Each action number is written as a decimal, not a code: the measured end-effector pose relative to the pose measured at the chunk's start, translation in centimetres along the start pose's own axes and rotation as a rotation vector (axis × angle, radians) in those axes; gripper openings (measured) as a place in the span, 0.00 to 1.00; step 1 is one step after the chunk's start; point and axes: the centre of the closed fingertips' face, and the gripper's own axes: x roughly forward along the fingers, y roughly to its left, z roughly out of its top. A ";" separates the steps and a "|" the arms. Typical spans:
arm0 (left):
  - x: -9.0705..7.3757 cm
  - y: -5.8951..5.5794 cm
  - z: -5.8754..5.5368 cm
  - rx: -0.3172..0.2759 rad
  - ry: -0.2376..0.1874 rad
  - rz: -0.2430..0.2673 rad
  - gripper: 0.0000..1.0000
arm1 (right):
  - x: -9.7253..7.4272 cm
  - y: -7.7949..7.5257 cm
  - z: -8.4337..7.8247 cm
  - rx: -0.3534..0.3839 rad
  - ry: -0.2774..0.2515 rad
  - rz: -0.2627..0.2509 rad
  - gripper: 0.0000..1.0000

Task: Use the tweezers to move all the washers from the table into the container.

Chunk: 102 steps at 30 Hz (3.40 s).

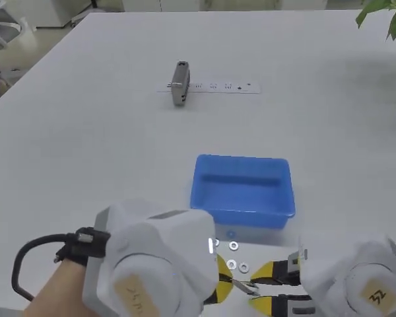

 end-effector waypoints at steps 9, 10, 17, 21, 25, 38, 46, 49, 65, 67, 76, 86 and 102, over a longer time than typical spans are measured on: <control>-0.2 0.6 0.6 0.046 0.014 -0.011 0.00 | 0.3 -0.5 1.0 -0.011 -0.026 -0.001 0.07; -0.2 0.7 0.6 0.048 0.017 -0.010 0.00 | 0.4 -0.7 1.2 -0.006 -0.033 -0.007 0.07; -0.6 2.2 0.9 0.064 0.028 0.004 0.00 | 0.5 -2.1 2.0 0.021 -0.067 -0.040 0.07; -0.5 2.8 0.7 0.071 0.043 0.001 0.00 | 0.6 -2.4 2.1 0.031 -0.077 -0.044 0.07; -0.4 3.1 0.5 0.084 0.055 -0.009 0.00 | 0.8 -2.8 2.0 0.038 -0.080 -0.047 0.07; 0.4 4.0 0.5 0.084 0.068 -0.060 0.00 | 1.2 -3.4 1.3 0.098 -0.079 -0.035 0.08; 1.1 4.4 0.7 0.067 0.079 -0.112 0.00 | 0.1 -3.8 3.6 0.090 -0.130 -0.027 0.08; 1.5 4.4 0.7 0.057 0.072 -0.121 0.00 | 0.1 -3.3 3.5 0.077 -0.098 0.017 0.04; -1.4 4.7 2.0 -0.356 -0.253 0.020 0.43 | -0.4 -4.2 3.0 0.224 -0.149 -0.066 0.01; -2.4 4.6 1.3 -0.426 -0.292 0.074 0.50 | -0.7 -4.1 2.9 0.269 -0.173 -0.069 0.01; -5.6 3.8 -2.1 -0.599 -0.369 0.267 0.63 | -3.0 -5.3 4.2 0.367 -0.281 -0.154 0.01; -7.4 4.0 -2.9 -0.651 -0.416 0.359 0.62 | -5.8 -9.4 6.8 0.292 -0.308 -0.264 0.01; -8.8 4.4 -3.9 -0.663 -0.406 0.411 0.61 | -3.9 -17.3 4.1 0.426 -0.348 -0.392 0.01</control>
